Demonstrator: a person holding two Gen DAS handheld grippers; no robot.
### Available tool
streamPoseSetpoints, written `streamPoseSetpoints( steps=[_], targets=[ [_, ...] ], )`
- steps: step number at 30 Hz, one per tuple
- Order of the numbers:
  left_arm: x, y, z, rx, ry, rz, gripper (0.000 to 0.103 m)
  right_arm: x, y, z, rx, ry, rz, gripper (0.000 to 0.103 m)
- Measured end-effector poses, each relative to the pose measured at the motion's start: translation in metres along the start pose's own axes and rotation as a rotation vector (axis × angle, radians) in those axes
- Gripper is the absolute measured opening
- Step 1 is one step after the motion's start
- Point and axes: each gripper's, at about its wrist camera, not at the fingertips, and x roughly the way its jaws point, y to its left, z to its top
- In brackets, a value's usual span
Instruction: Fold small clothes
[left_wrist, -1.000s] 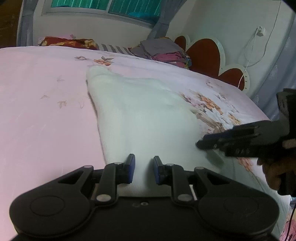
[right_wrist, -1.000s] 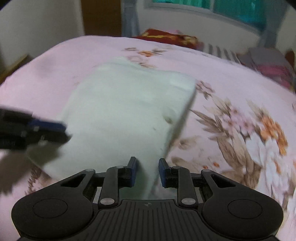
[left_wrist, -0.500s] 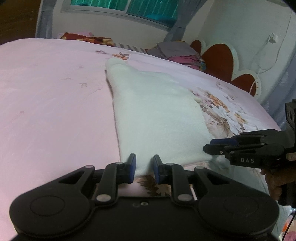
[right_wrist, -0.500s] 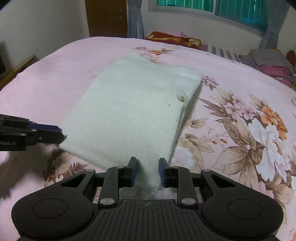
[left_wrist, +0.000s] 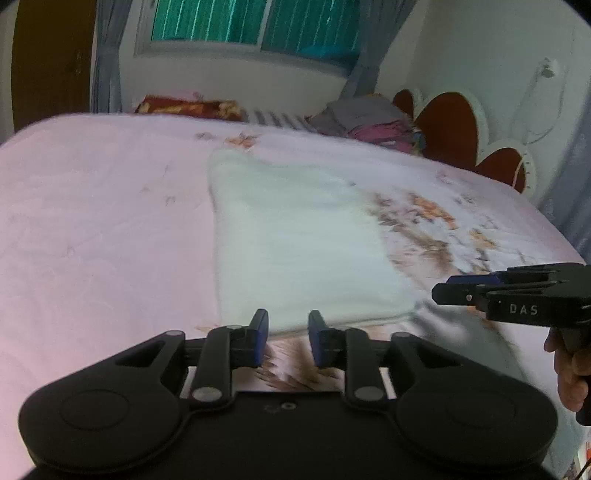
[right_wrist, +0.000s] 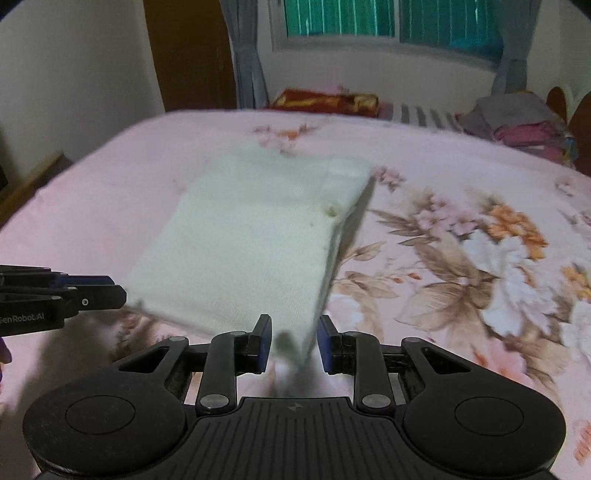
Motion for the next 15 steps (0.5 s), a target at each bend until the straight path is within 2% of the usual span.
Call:
streamPoseSetpoints(
  steps=[5,7,8,9,10,11,12,13,15],
  targets=[
    [-0.043,-0.027,-0.012,-0.006,-0.047,-0.009,0.031,-0.059,-0.002,-0.017,0.04,-0.049,0.021,0.026],
    [-0.059,-0.036,-0.016,-0.007,-0.063,-0.002,0.039,-0.082,0.002,-0.023,0.039,-0.065,0.029,0.026],
    [-0.067,-0.04,-0.018,-0.013,-0.072,0.006,0.057,-0.092,0.005,-0.027,0.036,-0.074,0.031,0.026],
    [-0.077,-0.045,-0.021,-0.021,-0.097,0.02,0.08,-0.102,0.008,-0.03,0.036,-0.082,0.032,0.026],
    [-0.085,-0.049,-0.024,-0.024,-0.12,0.036,0.089,-0.112,0.012,-0.032,0.037,-0.087,0.034,0.027],
    [-0.094,-0.053,-0.025,-0.023,-0.139,0.052,0.1,-0.12,0.015,-0.034,0.039,-0.093,0.029,0.049],
    [-0.103,-0.058,-0.027,-0.024,-0.154,0.07,0.102,-0.125,0.017,-0.035,0.042,-0.101,0.015,0.073],
    [-0.111,-0.061,-0.029,-0.028,-0.157,0.085,0.103,-0.134,0.02,-0.037,0.047,-0.127,-0.011,0.103],
    [-0.123,-0.066,-0.03,-0.042,-0.155,0.098,0.103,-0.149,0.025,-0.041,0.044,-0.159,-0.03,0.103]
  ],
)
